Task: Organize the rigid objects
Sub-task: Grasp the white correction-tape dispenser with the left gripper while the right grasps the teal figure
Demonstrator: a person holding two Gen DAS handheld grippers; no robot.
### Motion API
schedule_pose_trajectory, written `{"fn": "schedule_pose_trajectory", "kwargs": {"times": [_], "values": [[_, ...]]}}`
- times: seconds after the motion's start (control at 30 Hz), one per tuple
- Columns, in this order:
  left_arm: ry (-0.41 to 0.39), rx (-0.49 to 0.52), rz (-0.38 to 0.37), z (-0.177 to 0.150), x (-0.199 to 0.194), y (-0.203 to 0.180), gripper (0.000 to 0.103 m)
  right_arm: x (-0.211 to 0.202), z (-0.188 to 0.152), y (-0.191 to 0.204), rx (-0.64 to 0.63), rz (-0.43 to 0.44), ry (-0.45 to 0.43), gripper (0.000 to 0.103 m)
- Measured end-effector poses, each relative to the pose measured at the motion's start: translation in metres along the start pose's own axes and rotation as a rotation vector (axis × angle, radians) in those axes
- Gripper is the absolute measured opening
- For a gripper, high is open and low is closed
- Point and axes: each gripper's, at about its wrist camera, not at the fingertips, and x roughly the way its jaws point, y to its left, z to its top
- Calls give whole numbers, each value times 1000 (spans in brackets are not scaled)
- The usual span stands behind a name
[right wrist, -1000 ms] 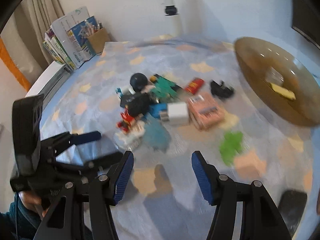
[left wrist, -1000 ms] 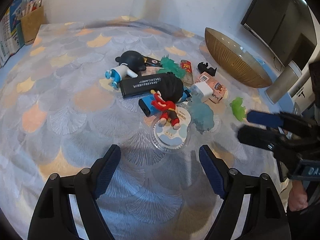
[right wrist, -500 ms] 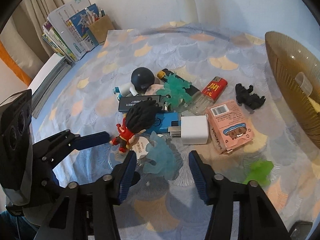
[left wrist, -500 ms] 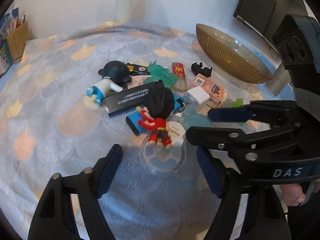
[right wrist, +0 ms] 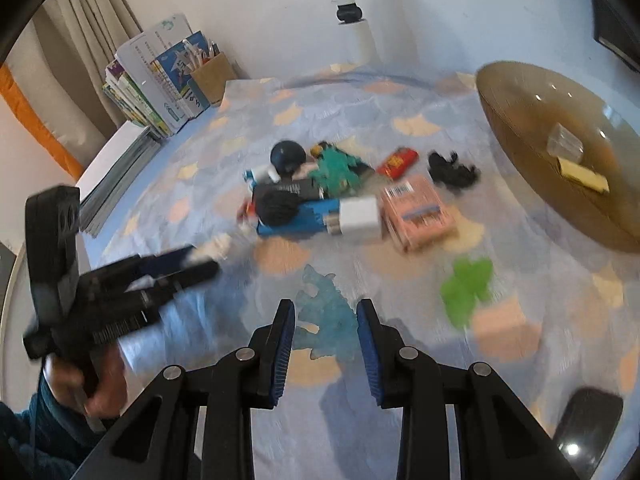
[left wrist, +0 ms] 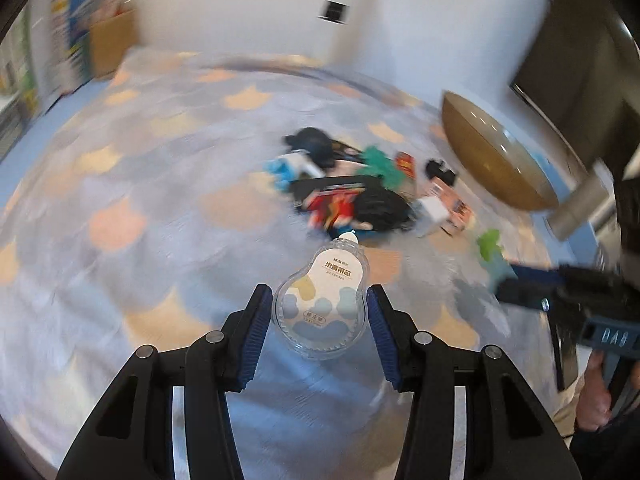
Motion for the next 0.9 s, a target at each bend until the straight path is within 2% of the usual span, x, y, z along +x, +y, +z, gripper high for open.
{"fn": "schedule_pose_trajectory", "kwargs": {"times": [0.2,0.3,0.33,0.4,0.43,0.6,0.7,0.73,0.77,0.8,0.9], "values": [[15,18,33,-19,5,-12,47,6,-26,-6,-30,-32,43,31],[60,64,-17,-22,9,-25,57,8,-33,-6,-47,-46,60,33],[72,76,-28,-22,9,-28,57,8,-36,-5,-55,-48,61,35],[85,112,-44,-24,9,-35,57,6,-39,-4,-64,-63,62,53],[80,120,-42,-24,8,-36,57,6,-40,-3,-69,-71,55,54],[68,90,-12,-18,13,-24,57,14,-41,-1,-50,-72,67,54],[68,100,3,-16,16,-28,57,20,-43,13,-107,-135,64,54],[64,110,14,-18,16,-30,57,21,-43,15,-120,-155,65,53],[63,119,21,-19,17,-33,56,22,-44,18,-135,-183,64,43],[59,128,27,-20,16,-36,47,22,-45,21,-152,-208,63,39],[62,139,11,-21,16,-41,46,18,-47,20,-141,-217,55,39]]}}
